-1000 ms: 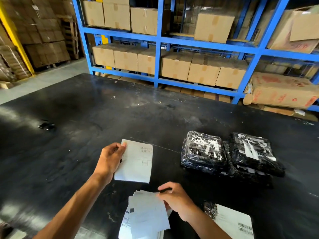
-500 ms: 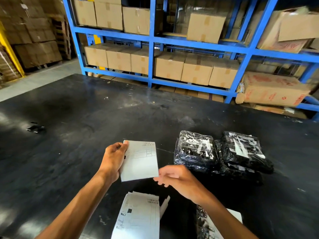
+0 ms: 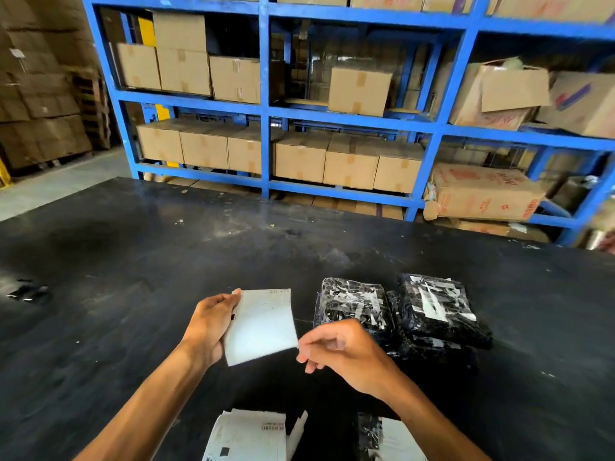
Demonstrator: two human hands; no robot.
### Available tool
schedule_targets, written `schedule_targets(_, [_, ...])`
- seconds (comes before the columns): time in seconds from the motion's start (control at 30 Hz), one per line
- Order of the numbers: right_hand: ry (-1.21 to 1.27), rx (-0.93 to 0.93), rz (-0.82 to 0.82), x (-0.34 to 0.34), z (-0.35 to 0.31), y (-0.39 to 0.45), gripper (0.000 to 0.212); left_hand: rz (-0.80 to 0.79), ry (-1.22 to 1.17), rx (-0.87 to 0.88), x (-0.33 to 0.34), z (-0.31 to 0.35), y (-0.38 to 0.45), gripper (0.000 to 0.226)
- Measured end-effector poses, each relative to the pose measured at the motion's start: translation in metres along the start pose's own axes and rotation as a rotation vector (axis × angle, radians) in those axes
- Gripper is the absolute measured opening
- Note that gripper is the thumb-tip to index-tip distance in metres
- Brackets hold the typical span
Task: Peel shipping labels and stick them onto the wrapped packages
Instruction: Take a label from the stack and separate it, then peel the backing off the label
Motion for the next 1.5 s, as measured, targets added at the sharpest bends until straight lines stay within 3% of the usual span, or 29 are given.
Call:
schedule_targets(0.4, [0.01, -0.046, 0.021, -0.007, -0.019, -0.002, 0.015, 0.002, 0.028, 0.037, 0.01, 0.018, -0.001, 0.029])
schedule_targets(0.47, [0.031, -0.059, 0.028, -0.008, -0.022, -0.002, 0.015, 0.035, 0.231, 0.063, 0.011, 0.02, -0.003, 0.033])
schedule_targets(0.57, [0.065, -0.086, 0.048, -0.01, -0.027, -0.001, 0.016, 0.135, 0.755, 0.216, 0.011, 0.023, 0.002, 0.038])
schedule_targets(0.63, [0.081, -0.105, 0.059, -0.011, -0.03, 0.001, 0.016, 0.203, 0.74, 0.406, 0.008, 0.032, -0.002, 0.03])
schedule_targets(0.7, [0.105, -0.121, 0.078, -0.012, -0.031, 0.004, 0.015, 0.087, 0.517, 0.597, 0.015, 0.047, -0.022, 0.017])
schedule_targets(0.77, [0.12, -0.124, 0.099, -0.014, -0.031, 0.007, 0.015, -0.133, 0.376, 0.676, 0.03, 0.057, -0.046, 0.021])
schedule_targets(0.83, [0.109, -0.134, 0.095, -0.014, -0.034, 0.009, 0.016, -0.273, 0.409, 0.738, 0.041, 0.059, -0.061, 0.019])
schedule_targets(0.9, [0.119, -0.142, 0.081, -0.011, -0.036, 0.009, 0.017, -0.285, 0.443, 0.767, 0.044, 0.058, -0.063, 0.013])
schedule_targets(1.17, [0.244, -0.134, 0.13, -0.009, -0.03, 0.013, 0.014, -0.309, 0.319, 0.644, 0.047, 0.043, -0.046, 0.026])
schedule_targets(1.3, [0.644, -0.138, 0.315, -0.016, -0.022, 0.018, 0.01, -0.152, 0.312, 0.491, 0.038, 0.024, -0.019, 0.03])
schedule_targets(1.5, [0.962, -0.15, 0.446, -0.028, -0.034, 0.032, 0.017, 0.088, 0.627, 0.314, 0.01, -0.018, 0.034, 0.031])
Point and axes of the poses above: each hand's wrist, its own y-axis towards the middle knuckle, its own x-axis out of the palm, z = x × y, the point moved 5 cm from there along y, towards the middle knuckle, and after that the axes turned 14 degrees about y, right-handed, at the moved point
